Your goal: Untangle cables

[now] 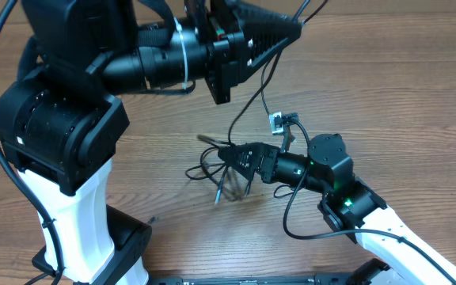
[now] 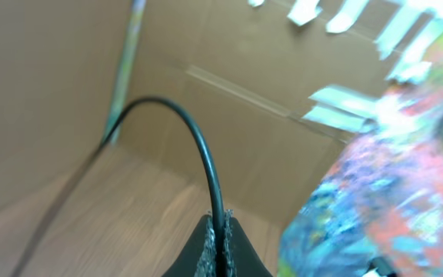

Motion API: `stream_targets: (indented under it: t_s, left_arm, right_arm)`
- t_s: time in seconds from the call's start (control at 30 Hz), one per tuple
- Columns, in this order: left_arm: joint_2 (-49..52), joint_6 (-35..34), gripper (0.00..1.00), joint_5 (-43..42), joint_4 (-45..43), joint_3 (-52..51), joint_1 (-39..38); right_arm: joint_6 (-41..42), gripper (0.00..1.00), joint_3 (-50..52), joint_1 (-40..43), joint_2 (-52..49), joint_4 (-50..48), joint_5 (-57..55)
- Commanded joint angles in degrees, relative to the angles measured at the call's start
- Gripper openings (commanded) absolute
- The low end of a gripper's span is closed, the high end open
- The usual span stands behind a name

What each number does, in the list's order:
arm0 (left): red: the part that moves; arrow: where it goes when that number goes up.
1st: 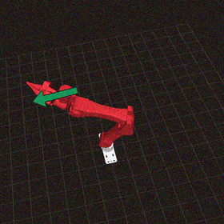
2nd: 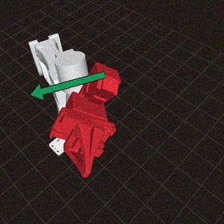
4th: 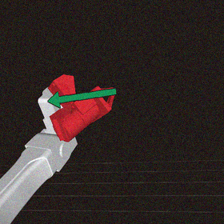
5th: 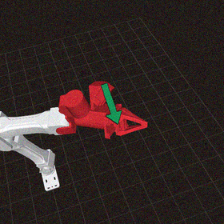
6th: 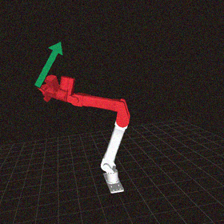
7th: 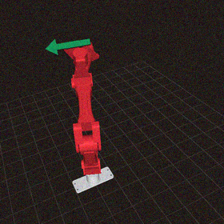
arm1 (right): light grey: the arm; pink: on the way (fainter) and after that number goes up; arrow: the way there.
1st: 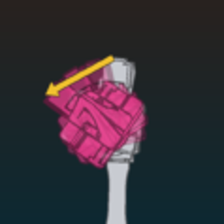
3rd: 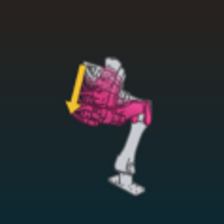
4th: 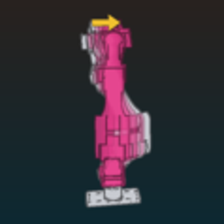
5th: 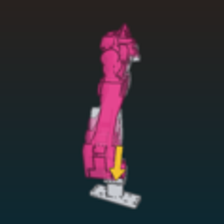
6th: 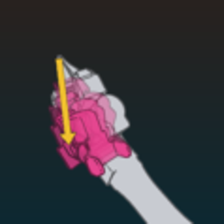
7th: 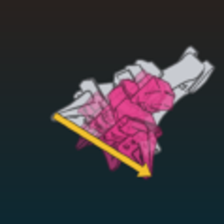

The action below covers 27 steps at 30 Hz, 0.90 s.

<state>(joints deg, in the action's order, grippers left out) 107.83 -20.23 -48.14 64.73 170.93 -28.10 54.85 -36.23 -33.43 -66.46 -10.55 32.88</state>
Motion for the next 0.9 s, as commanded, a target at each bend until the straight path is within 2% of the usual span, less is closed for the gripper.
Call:
stream_targets:
  t_s: [0.0, 0.1, 0.27, 0.57, 0.7, 0.87]
  left_arm:
    - [-0.7, -8.0, 0.04, -6.0, -5.6, 0.6, 0.0]
    - [-0.9, -11.2, 0.04, -5.9, -11.1, 0.7, 0.2]
    - [-1.3, -12.9, 0.04, -5.7, -13.3, 0.7, 4.4]
    - [-1.4, -12.7, 0.04, -5.9, -7.3, 0.7, 19.0]
    - [-1.4, -11.6, 0.04, -5.7, -5.4, 0.7, 23.2]
    - [-1.4, -8.5, 0.04, -0.5, -2.4, 0.7, 26.9]
  right_arm:
    - [-1.4, 1.00, -0.7, -0.3, -2.5, 2.2, -4.7]
    - [-1.4, 1.00, -0.7, -0.2, -4.8, 4.4, -6.6]
    - [-1.4, 0.99, -0.7, -0.2, -6.4, 6.6, -8.4]
    - [-1.4, 0.99, -0.7, -0.1, -6.4, 8.1, -8.4]
    - [-1.4, 0.99, -0.7, -0.1, -6.4, 8.2, -8.4]
    - [-1.4, 0.99, -0.7, -0.1, -6.4, 8.2, -8.4]
